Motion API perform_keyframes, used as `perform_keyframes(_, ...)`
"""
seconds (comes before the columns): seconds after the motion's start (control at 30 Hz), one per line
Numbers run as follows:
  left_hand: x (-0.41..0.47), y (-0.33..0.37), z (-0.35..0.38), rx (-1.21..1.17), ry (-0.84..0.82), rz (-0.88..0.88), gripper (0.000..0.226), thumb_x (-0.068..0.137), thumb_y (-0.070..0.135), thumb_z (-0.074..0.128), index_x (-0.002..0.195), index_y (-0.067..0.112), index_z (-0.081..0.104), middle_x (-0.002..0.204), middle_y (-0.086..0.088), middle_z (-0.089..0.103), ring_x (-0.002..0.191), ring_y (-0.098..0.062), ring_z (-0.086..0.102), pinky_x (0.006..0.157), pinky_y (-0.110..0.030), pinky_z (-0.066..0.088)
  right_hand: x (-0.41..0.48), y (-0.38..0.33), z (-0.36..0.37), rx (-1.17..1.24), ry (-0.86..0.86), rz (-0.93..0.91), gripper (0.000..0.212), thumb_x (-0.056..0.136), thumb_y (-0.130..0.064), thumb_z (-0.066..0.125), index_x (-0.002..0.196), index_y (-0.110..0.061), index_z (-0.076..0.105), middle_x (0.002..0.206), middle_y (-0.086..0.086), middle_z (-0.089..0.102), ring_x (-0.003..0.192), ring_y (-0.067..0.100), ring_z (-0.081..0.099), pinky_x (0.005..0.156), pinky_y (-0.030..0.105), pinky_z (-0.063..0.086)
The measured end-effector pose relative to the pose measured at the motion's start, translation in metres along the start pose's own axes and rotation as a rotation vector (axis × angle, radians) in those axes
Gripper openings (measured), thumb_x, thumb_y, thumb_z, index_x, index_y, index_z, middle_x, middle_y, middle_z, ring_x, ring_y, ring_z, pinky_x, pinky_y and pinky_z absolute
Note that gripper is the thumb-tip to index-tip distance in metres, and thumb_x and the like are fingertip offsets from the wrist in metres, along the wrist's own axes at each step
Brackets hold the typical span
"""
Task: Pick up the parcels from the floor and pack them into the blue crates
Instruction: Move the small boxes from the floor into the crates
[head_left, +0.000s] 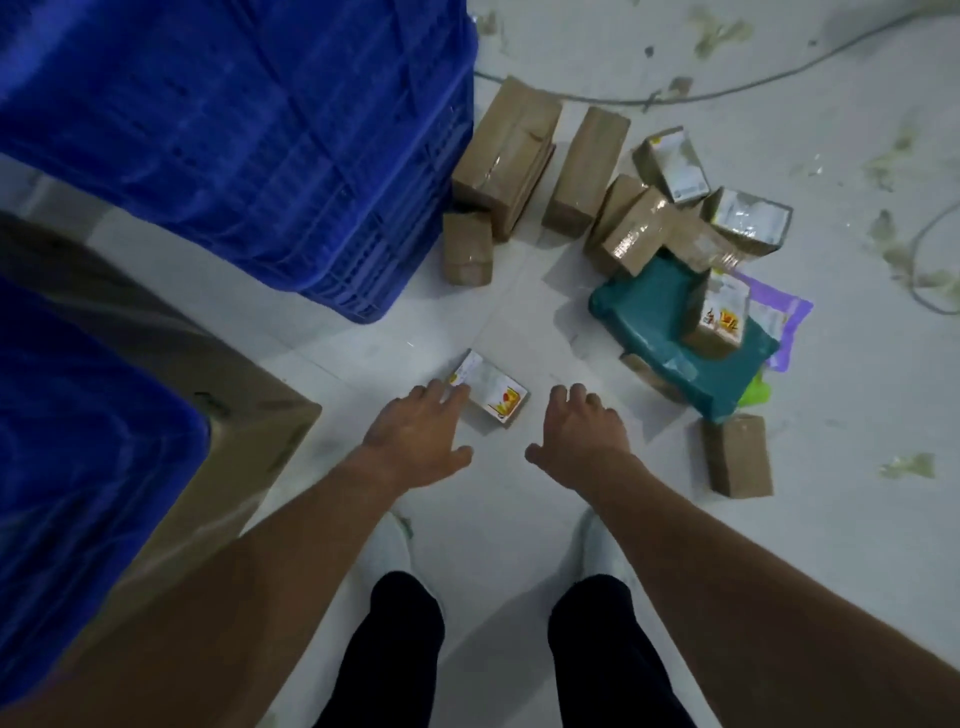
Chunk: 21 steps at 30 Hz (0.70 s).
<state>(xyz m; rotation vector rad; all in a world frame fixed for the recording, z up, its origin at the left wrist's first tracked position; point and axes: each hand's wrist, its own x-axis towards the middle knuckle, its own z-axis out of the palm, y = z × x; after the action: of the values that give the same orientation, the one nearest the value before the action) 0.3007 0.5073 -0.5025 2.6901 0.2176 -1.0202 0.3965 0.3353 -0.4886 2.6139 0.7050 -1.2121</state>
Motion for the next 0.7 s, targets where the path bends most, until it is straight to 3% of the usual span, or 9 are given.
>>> perform_keyframes(0.17, 0.101, -0.037, 0.075, 0.002, -0.019, -0.012, 0.076, 0.093, 0.045, 0.056, 0.154, 0.019, 0.020, 0.142, -0.011, 0.039, 0.123, -0.028, 0.049, 0.096, -0.040, 0.048, 0.097, -0.002, 0.089, 0.102, 0.082, 0.022, 0.074, 0.082, -0.053, 0.067, 0.135, -0.011, 0.035, 0.130, 0.010, 0.043, 0.116, 0.028, 0.047, 0.093, 0.039, 0.043)
perform_keyframes(0.37, 0.189, -0.055, 0.130, 0.142, 0.047, 0.073, 0.098, 0.082, 0.034, 0.074, 0.156, 0.018, 0.011, 0.150, -0.013, 0.026, 0.123, -0.029, 0.047, 0.092, -0.039, 0.049, 0.172, 0.001, 0.172, 0.168, 0.155, -0.005, 0.086, 0.076, -0.059, 0.070, 0.138, -0.014, 0.030, 0.127, 0.008, 0.042, 0.114, 0.027, 0.046, 0.095, 0.040, 0.043)
perform_keyframes(0.53, 0.222, -0.056, 0.157, 0.234, 0.064, 0.145, 0.103, 0.075, 0.016, 0.080, 0.154, 0.017, 0.013, 0.149, -0.014, 0.024, 0.118, -0.029, 0.050, 0.087, -0.036, 0.050, 0.203, -0.003, 0.203, 0.165, 0.232, 0.007, 0.092, 0.076, -0.056, 0.069, 0.143, -0.010, 0.025, 0.124, 0.007, 0.043, 0.109, 0.026, 0.048, 0.092, 0.040, 0.044)
perform_keyframes(0.7, 0.225, -0.057, 0.158, 0.376, 0.124, 0.168, 0.091, 0.076, 0.019, 0.079, 0.148, 0.014, 0.024, 0.137, -0.015, 0.037, 0.107, -0.025, 0.054, 0.075, -0.032, 0.046, 0.212, -0.007, 0.205, 0.146, 0.271, -0.022, 0.077, 0.073, -0.051, 0.069, 0.131, -0.013, 0.035, 0.115, 0.004, 0.046, 0.101, 0.023, 0.049, 0.088, 0.036, 0.044)
